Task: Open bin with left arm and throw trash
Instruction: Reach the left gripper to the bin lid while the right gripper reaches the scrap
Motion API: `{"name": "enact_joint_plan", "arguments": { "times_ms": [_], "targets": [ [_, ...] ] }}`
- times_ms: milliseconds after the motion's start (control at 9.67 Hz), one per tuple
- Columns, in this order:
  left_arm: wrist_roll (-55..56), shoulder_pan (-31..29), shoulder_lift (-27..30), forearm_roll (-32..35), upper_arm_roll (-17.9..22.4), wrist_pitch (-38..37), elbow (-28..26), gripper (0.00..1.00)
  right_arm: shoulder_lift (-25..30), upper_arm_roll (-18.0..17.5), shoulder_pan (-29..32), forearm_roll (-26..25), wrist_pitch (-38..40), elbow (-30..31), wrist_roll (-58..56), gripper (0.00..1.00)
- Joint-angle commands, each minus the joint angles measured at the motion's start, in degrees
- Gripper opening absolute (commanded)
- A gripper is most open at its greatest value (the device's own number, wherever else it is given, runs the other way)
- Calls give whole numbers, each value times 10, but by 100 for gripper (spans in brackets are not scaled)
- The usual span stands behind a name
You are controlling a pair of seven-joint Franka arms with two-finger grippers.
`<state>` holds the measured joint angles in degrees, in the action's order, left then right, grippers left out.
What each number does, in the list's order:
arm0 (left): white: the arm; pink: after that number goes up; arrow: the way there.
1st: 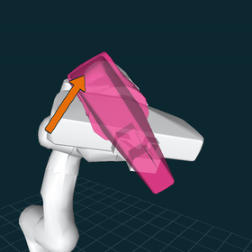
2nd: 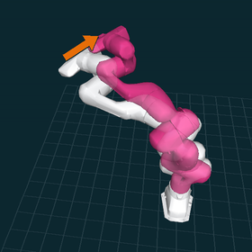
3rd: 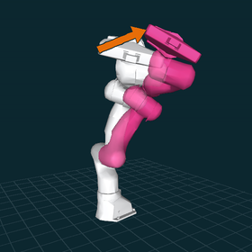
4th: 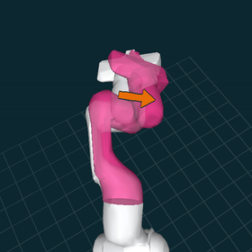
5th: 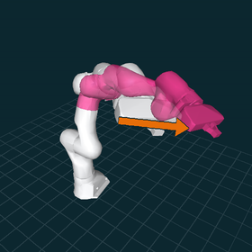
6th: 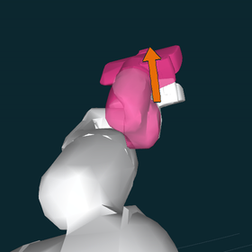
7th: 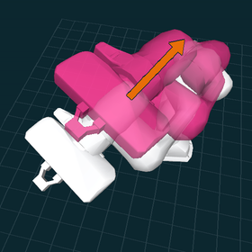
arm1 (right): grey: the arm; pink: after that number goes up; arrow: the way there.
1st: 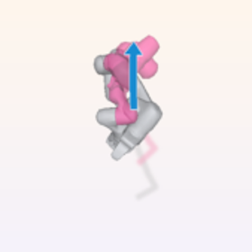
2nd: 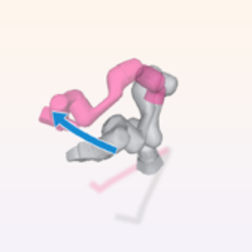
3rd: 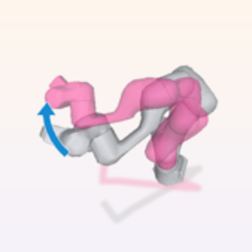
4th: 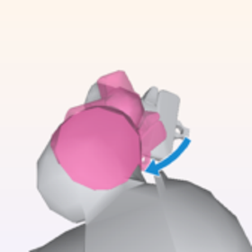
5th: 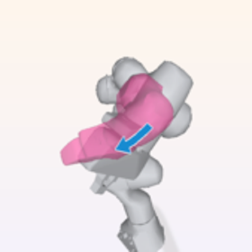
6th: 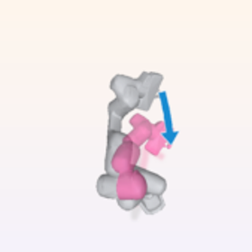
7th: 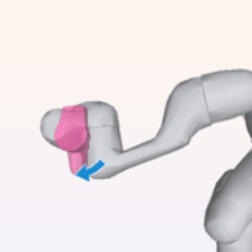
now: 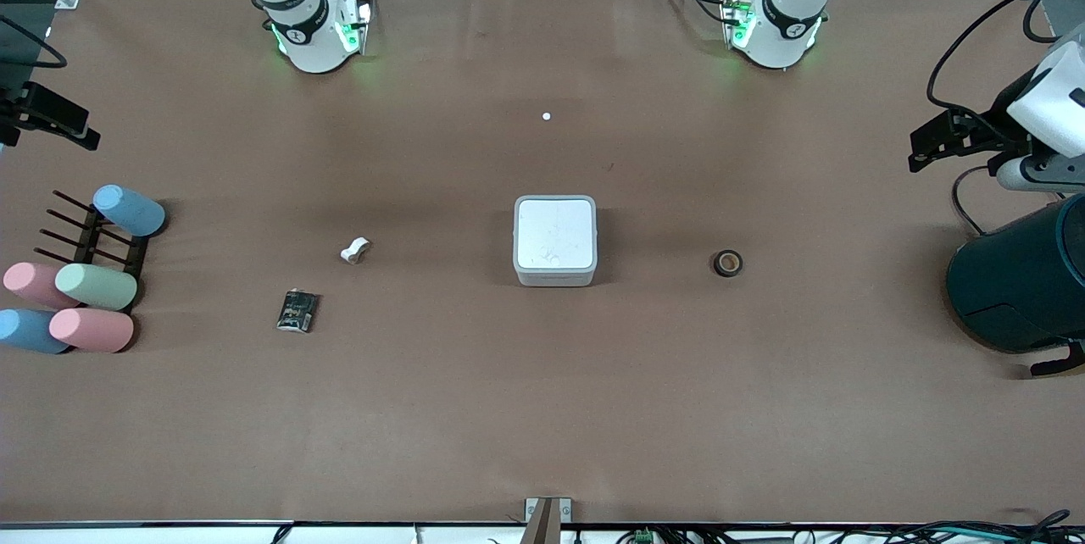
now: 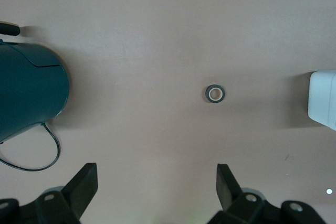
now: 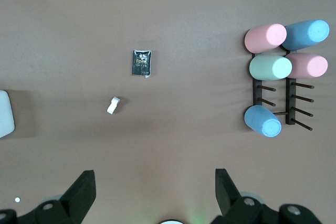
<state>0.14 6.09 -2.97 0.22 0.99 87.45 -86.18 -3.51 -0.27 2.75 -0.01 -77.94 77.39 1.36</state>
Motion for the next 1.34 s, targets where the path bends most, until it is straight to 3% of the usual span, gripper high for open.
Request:
{"name": "enact_joint_plan", "arguments": {
  "times_ms": [0,310,621,724,828,931,1138,1241],
  "targets": [
    [1,-3,-5,-10,1,0,15,100,6,4,-4,1,-5,11,-6,100],
    [6,9,-5,-8,-1,-4,15,100,0,4,-8,5,-41,61,-5,100],
    [8,33,-16,-8,-47,-60,5,100,-10,3,-27,22,-143,157,49,100],
    [8,43,-35,-22,-69,-59,11,93,-15,3,-29,45,-199,207,84,100],
    [9,52,-61,-46,-97,-50,14,49,-16,3,-42,56,-268,258,135,100],
    [18,81,-99,-46,-131,-7,20,27,-25,2,-58,57,-327,305,172,100],
    [142,173,-181,-40,-139,118,29,2,-60,3,-87,57,-449,378,235,100],
    [152,195,-235,-27,-140,173,43,0,-84,3,-107,57,-512,404,264,100]
  ]
}}
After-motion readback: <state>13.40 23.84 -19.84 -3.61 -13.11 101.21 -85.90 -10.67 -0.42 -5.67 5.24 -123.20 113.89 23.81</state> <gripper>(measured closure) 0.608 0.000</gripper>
